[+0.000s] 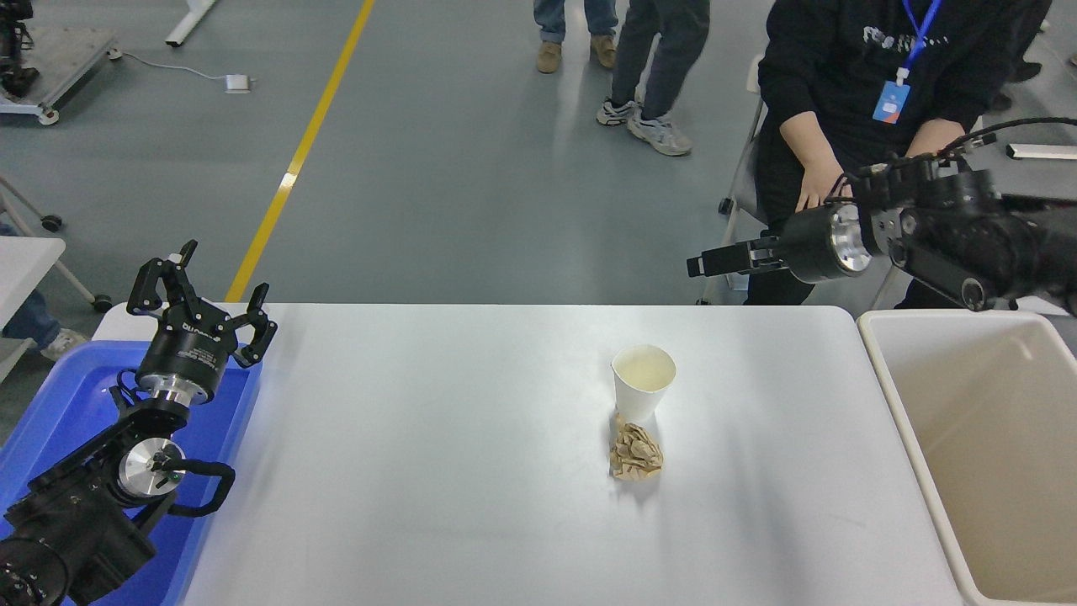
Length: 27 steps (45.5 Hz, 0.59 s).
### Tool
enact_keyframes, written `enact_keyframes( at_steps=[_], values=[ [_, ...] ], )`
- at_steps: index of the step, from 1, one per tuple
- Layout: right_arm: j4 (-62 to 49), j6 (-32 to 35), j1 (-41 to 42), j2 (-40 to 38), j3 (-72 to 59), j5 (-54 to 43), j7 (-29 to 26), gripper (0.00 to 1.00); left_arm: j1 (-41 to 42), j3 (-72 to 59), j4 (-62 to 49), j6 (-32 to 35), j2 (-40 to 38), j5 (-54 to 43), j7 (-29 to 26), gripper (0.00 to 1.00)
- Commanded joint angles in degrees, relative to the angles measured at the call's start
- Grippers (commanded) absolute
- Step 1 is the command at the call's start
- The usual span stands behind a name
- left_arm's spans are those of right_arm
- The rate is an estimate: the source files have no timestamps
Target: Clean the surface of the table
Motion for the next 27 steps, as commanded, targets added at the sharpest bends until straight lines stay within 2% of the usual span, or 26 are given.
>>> enact_keyframes(
  at_steps=[1,8,27],
  values=[
    [-10.37,-0.97,-3.79,9.71,-1.24,-3.42,-0.31,0.99,0.01,-0.01,0.03,0.02,0.07,0.0,0.0,1.0],
    [-21.11,-1.41,-10.65,14.03,-1.24,-3.42,-0.22,0.99,0.01,-0.01,0.03,0.02,-0.01,0.0,0.0,1.0],
    [-21.29,-3.7,-15.22,14.12,-1.33,-3.6,-0.22,0.98,0.01,-0.01,0.03,0.02,-0.01,0.0,0.0,1.0]
  ],
)
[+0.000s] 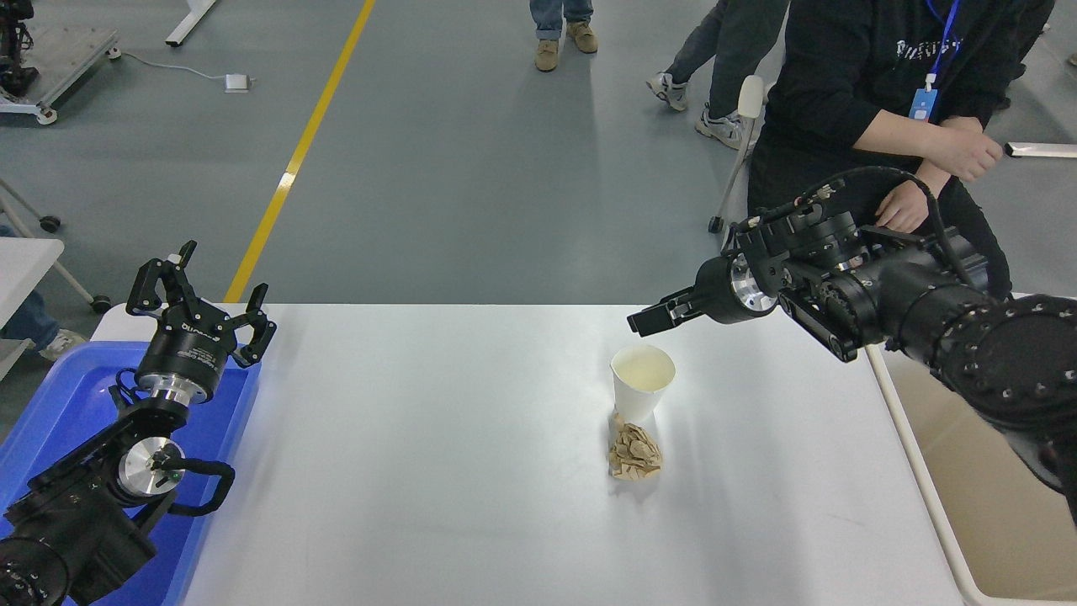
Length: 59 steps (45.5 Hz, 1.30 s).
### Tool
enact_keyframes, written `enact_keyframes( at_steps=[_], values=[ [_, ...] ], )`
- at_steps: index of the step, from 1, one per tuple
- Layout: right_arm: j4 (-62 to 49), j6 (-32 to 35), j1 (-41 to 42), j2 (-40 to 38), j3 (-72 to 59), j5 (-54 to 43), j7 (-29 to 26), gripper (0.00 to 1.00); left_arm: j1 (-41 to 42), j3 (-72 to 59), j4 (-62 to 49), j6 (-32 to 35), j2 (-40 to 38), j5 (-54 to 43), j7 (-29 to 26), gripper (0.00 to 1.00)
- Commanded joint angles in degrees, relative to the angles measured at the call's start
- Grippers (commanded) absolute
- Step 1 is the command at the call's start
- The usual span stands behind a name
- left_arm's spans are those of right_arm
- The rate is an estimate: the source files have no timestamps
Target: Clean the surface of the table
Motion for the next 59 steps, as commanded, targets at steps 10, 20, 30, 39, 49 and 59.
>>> enact_keyframes(
  at_steps=[10,20,30,39,49,59],
  values=[
    [-1.76,-5.85,-4.34,1.02,-4.61,-0.45,0.08,0.95,0.0,0.0,0.0,0.0,-0.01,0.0,0.0,1.0],
    [-2.2,-7.0,-6.01,1.02,-5.14,-0.36,0.08,0.94,0.0,0.0,0.0,0.0,-0.01,0.0,0.0,1.0],
    [-2.37,-7.61,-6.72,1.02,-5.23,-0.36,0.08,0.92,0.0,0.0,0.0,0.0,0.07,0.0,0.0,1.0],
    [-2.37,-8.75,-7.33,1.02,-5.23,-0.36,0.08,0.89,0.0,0.0,0.0,0.0,0.07,0.0,0.0,1.0],
    [-2.46,-10.6,-7.86,1.02,-5.41,-0.45,0.17,0.82,0.0,0.0,0.0,0.0,-0.01,0.0,0.0,1.0],
    [-2.46,-11.83,-7.95,1.02,-6.28,-0.53,0.35,0.67,0.0,0.0,0.0,0.0,-0.01,0.0,0.0,1.0]
  ],
)
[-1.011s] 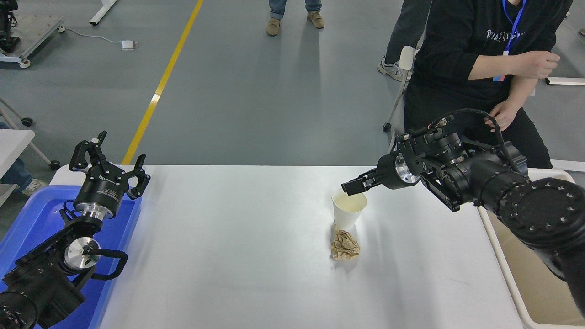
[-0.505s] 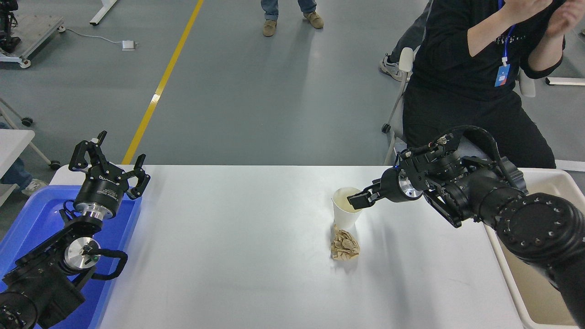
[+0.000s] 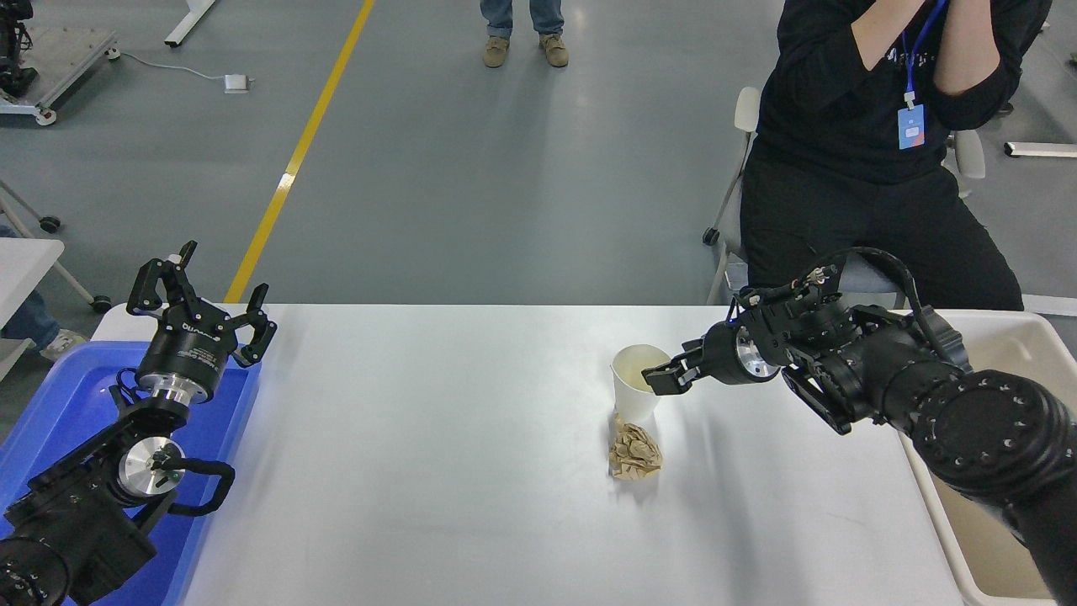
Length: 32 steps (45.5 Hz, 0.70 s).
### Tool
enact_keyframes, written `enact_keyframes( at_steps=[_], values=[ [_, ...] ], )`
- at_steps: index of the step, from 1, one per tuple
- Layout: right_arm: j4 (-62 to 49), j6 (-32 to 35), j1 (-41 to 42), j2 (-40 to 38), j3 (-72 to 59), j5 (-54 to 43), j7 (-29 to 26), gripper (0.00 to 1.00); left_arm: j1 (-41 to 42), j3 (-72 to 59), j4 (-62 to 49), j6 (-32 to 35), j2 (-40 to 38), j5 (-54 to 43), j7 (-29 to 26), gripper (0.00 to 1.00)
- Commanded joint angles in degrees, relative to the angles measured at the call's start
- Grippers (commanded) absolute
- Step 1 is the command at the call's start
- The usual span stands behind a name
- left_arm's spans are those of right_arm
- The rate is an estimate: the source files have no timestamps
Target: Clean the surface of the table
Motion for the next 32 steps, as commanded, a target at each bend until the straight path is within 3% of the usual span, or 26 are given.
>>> enact_keyframes(
  at_steps=[1,9,13,18,32],
  values=[
    [-0.02,-1.48,-0.18,0.0,-1.35,-0.07,0.14,0.66,0.0,0.0,0.0,0.0,-0.01,0.0,0.0,1.0],
    [-0.02,-2.72,-0.18,0.0,-4.17,-0.07,0.23,0.5,0.0,0.0,0.0,0.0,-0.01,0.0,0.0,1.0],
    [-0.11,-2.72,-0.18,0.0,-4.87,-0.07,0.23,0.37,0.0,0.0,0.0,0.0,0.07,0.0,0.0,1.0],
    [-0.11,-2.45,-0.18,0.0,-5.14,-0.07,0.32,0.0,0.0,0.0,0.0,0.0,-0.01,0.0,0.0,1.0],
    [-0.02,-2.36,-0.09,0.0,-5.22,-0.07,2.34,0.0,0.0,0.0,0.0,0.0,-0.01,0.0,0.0,1.0]
  ],
)
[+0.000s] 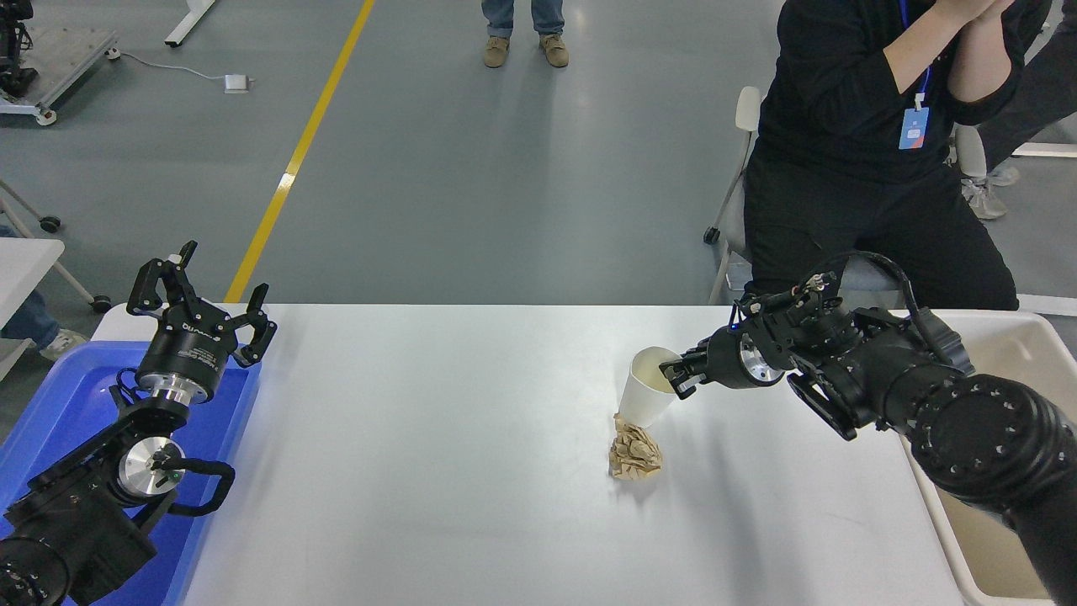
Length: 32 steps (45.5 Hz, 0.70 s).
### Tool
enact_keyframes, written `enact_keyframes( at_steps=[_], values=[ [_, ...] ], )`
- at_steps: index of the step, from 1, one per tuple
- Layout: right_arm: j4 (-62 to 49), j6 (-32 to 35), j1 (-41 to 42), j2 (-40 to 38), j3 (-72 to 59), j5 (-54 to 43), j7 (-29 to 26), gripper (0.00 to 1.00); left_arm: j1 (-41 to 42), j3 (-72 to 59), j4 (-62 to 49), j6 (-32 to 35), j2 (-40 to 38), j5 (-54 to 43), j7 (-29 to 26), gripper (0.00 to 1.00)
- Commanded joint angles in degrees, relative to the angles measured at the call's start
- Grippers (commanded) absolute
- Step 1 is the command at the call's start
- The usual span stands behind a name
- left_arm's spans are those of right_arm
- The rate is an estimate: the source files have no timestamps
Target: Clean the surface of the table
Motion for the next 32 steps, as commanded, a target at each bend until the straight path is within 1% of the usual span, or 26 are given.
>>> enact_keyframes(
  at_steps=[1,8,13,22,27,32],
  values=[
    [0.03,-0.05,0.09,0.0,-0.37,-0.01,1.5,0.0,0.0,0.0,0.0,-0.08,0.0,0.0,0.0,1.0],
    [-0.06,-0.4,0.52,0.0,-0.11,0.08,3.69,0.0,0.0,0.0,0.0,0.0,0.0,0.0,0.0,1.0],
    [-0.15,-0.58,0.96,0.0,0.59,0.43,3.96,0.0,0.0,0.0,0.0,-0.08,0.0,0.0,0.0,1.0],
    [-1.11,-0.84,2.11,0.0,1.03,1.04,6.06,0.0,0.0,0.0,0.0,0.0,0.0,0.0,0.0,1.0],
    [-3.75,-0.75,2.72,-0.52,1.03,3.5,8.43,0.0,0.0,0.0,0.0,0.0,0.0,0.0,0.0,1.0],
    [-4.46,-0.4,4.3,-3.07,1.03,5.96,10.81,0.0,0.0,0.0,0.0,0.0,0.0,0.0,0.0,1.0]
  ],
)
